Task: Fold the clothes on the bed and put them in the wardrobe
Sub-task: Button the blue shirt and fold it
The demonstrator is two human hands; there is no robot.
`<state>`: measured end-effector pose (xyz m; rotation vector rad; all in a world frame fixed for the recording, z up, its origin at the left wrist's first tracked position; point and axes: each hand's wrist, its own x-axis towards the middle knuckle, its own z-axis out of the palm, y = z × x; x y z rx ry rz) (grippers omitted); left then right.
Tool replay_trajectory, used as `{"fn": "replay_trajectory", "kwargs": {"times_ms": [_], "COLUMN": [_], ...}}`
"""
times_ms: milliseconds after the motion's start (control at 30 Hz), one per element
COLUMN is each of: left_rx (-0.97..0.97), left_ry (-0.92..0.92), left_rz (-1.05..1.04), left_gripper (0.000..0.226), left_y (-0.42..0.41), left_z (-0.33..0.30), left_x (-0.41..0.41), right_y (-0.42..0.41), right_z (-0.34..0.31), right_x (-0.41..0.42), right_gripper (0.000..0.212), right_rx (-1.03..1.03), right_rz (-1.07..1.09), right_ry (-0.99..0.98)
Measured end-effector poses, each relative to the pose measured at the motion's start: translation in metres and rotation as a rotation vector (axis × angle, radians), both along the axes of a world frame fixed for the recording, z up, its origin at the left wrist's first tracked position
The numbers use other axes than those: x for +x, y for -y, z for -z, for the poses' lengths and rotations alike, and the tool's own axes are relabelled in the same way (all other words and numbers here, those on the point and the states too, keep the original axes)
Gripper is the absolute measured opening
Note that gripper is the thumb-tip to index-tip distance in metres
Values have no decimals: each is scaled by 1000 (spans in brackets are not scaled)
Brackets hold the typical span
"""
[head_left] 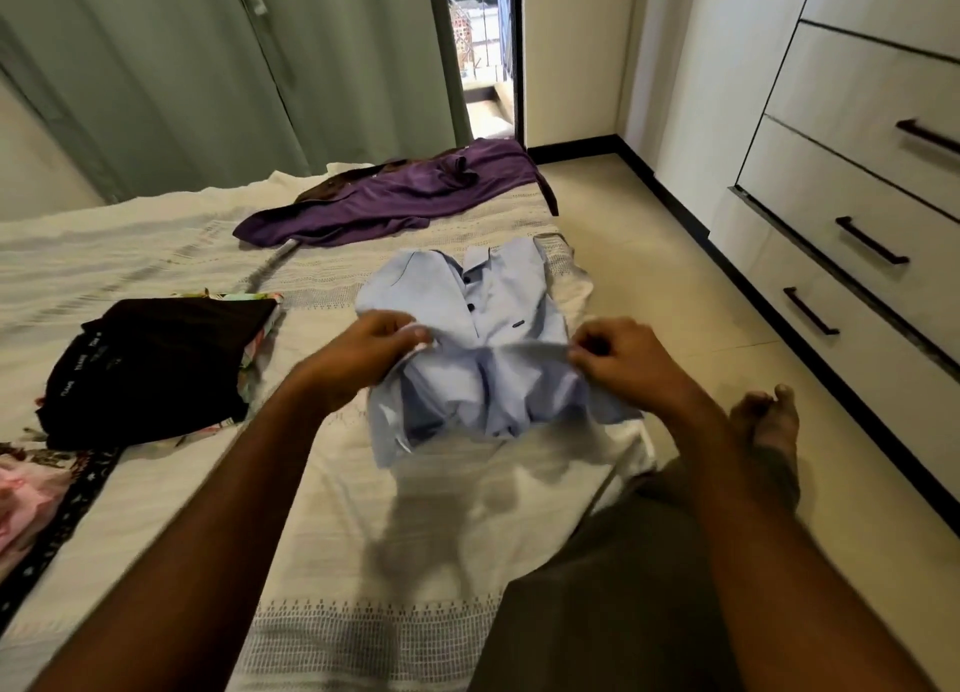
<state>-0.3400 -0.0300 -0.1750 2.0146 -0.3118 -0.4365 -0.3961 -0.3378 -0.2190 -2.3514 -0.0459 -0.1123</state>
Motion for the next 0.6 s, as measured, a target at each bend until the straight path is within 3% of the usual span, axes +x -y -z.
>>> {"fn": "replay_trajectory", "kwargs": {"times_ms": [67, 133, 200, 233, 300, 400, 533, 600], "left_rx": [-88, -317, -427, -403, -291, -277, -397, -481], "left_ry": [148, 357, 592, 671, 671, 443, 97, -10], "left_rz": [-242, -414, -438, -390, -285, -237, -248, -237], "left_gripper": [24, 27, 26, 26, 30, 37, 10, 11], "left_y": [23, 44, 53, 56, 59, 64, 71, 73], "left_z": [-31, -69, -89, -88, -59, 12, 73, 84], "left_x": [15, 18, 11, 7, -6, -34, -82, -99], "right_y": [-20, -40, -57, -65, -78, -94, -110, -111], "right_z": [-27, -64, -89, -94, -78, -23, 31, 43], "right_x": [24, 35, 35, 32, 25, -4, -50, -61], "right_gripper": [9, 9, 11, 13, 18, 13, 10, 12], "right_rx": [59, 165, 226, 225, 148, 115, 321, 413], "right_rz": [196, 331, 435, 465, 459, 430, 525, 537], "right_ry": [221, 558, 851, 881, 598, 76, -60, -72]}}
